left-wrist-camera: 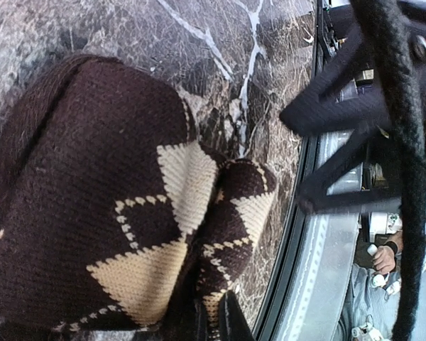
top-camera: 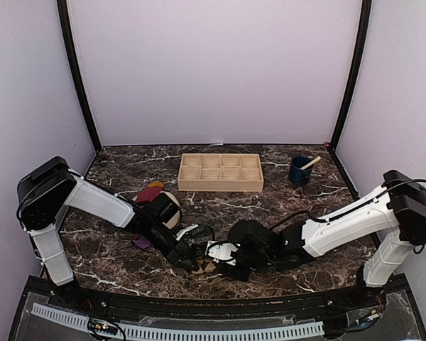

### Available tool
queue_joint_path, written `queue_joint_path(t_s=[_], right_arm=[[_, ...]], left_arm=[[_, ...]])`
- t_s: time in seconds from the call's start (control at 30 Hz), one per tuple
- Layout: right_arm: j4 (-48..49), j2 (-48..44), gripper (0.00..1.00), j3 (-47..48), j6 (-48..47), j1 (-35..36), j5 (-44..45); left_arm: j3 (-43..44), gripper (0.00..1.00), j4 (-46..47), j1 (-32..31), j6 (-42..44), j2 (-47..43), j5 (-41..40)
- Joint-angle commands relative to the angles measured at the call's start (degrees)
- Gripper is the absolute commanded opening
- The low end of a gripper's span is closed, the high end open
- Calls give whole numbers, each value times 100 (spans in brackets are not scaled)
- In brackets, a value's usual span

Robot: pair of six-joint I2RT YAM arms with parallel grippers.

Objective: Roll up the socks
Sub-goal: Roll the sock at the center of the board.

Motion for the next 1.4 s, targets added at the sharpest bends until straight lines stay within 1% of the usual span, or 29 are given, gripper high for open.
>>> queue_joint_path(t_s=[0.0, 0.2, 0.5, 0.97, 1.13, 1.37], right_arm=[[-116, 221, 48, 277, -338, 297, 458], [-157, 313, 49, 391, -465, 434, 548], [-192, 509, 48, 461, -684, 508, 676], [-253, 709, 37, 604, -1097, 544, 733], [-354, 848, 31, 640, -1172, 547, 722], [-379, 1008, 27, 623, -1181, 548, 737]], left_arm=[[29, 0, -449, 12, 116, 171, -2], [50, 0, -480, 29, 143, 212, 37], [76, 0, -514, 47, 165, 273, 119], [155, 0, -590, 95, 214, 387, 256], [180, 0, -602, 107, 223, 404, 298], [240, 0, -641, 124, 279, 455, 416]])
